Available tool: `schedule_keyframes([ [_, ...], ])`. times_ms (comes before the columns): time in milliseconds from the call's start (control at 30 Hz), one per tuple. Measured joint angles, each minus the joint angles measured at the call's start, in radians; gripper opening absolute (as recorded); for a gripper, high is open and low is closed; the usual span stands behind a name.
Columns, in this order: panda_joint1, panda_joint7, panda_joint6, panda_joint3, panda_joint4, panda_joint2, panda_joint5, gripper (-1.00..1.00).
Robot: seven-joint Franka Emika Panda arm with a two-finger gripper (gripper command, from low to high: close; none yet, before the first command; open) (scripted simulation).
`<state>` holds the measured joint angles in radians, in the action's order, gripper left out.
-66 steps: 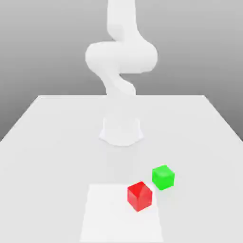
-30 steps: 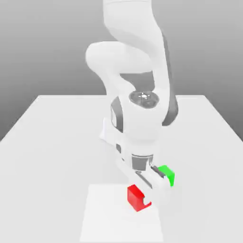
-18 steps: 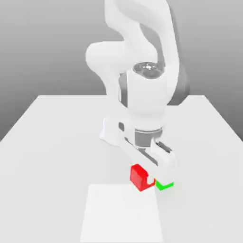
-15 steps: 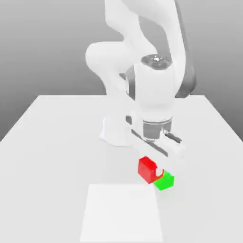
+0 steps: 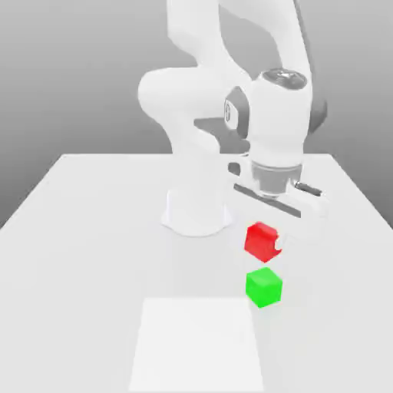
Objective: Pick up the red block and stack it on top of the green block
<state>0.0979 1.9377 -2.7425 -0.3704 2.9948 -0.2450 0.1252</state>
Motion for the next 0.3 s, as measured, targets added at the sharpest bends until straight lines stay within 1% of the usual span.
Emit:
schedule_keyframes([
  [167, -0.064, 0.071, -0.125, -0.034, -0.003, 0.129, -0.105, -1.00],
  [233, -0.065, 0.081, -0.181, -0.034, -0.003, 0.181, -0.119, -1.00],
  [267, -0.060, 0.073, -0.211, -0.036, -0.003, 0.207, -0.107, -1.00],
  [300, -0.061, 0.070, -0.225, -0.035, -0.003, 0.220, -0.102, 1.00],
])
